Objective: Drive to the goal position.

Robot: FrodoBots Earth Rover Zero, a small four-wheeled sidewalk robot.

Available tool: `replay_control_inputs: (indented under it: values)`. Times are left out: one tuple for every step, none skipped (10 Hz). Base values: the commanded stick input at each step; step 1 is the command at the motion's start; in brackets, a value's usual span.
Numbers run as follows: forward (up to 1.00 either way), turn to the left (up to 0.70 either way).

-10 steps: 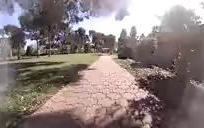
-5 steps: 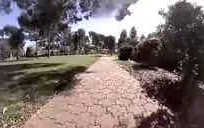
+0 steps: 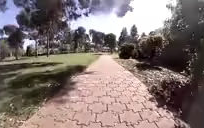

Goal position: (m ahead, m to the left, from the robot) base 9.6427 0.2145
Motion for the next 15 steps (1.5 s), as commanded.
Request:
replay_control_inputs:
  values:
    - [0.70, 0.00]
    - [0.70, 0.00]
    - [0.70, 0.00]
    - [0.70, 0.00]
    - [0.70, 0.00]
    - [0.70, 0.00]
    - [0.70, 0.00]
    - [0.70, 0.00]
    - [0.70, 0.00]
    - [0.70, 0.00]
    - [0.70, 0.00]
    - [0.70, 0.00]
    - [0.70, 0.00]
    - [0.70, 0.00]
    - [0.70, 0.00]
